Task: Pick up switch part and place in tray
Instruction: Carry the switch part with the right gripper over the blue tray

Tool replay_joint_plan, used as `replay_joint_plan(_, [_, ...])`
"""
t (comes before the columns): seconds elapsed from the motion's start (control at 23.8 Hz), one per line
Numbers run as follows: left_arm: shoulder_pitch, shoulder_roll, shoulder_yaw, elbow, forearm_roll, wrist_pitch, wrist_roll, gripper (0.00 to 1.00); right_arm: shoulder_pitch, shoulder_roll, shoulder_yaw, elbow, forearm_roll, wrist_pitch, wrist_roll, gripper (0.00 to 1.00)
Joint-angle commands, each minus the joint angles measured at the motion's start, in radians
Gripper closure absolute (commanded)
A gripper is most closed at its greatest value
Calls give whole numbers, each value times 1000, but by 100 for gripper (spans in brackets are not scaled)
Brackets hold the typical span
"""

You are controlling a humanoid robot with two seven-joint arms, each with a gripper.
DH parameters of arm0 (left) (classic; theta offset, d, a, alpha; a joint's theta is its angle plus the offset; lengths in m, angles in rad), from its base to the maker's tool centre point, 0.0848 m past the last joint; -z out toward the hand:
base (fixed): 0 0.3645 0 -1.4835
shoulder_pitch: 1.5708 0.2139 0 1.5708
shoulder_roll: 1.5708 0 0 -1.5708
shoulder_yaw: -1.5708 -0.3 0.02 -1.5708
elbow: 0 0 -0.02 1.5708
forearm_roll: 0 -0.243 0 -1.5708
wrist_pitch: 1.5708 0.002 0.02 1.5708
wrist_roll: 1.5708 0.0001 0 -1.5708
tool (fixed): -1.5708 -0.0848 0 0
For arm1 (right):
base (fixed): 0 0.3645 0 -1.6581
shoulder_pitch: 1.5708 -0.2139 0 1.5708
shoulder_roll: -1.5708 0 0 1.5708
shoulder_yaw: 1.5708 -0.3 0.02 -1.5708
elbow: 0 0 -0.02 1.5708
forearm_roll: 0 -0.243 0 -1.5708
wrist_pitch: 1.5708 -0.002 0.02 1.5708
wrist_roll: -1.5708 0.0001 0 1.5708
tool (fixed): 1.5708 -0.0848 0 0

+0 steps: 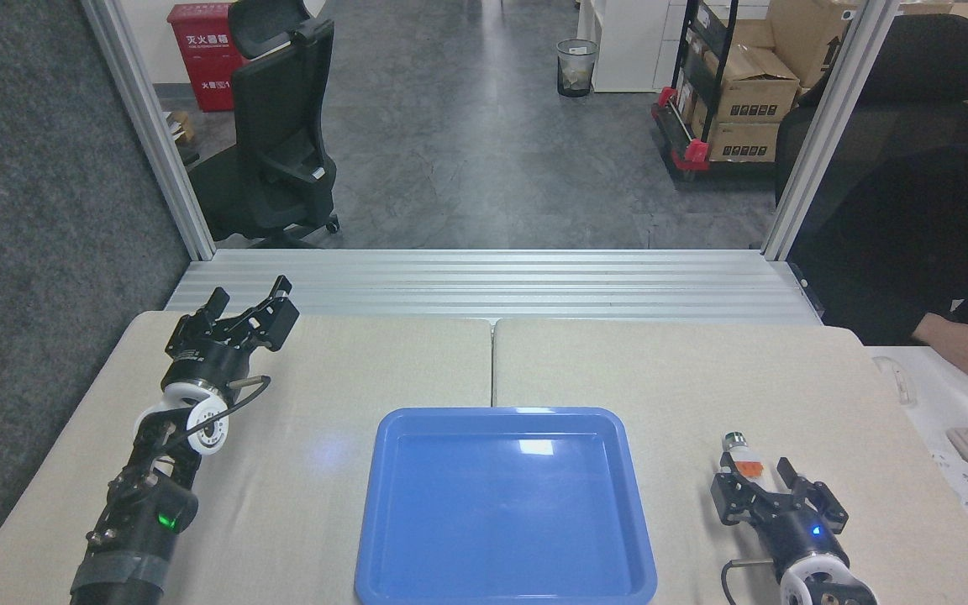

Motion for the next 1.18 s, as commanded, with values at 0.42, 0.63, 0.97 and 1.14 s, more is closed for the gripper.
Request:
replay_joint_plan(0.42, [0,0,-23,0,0,0,0,0,-20,26,46,-209,-7,112,5,100])
replay_joint_plan(0.63, [0,0,-25,0,0,0,0,0,-22,150,132,-522,56,133,133,100])
replay_joint_plan(0.97, [0,0,-23,0,0,0,0,0,-3,244,453,-588,237,181,193,100])
replay_joint_plan(1.14, [0,0,-23,0,0,0,0,0,-2,242,560,-490,243,309,414,100])
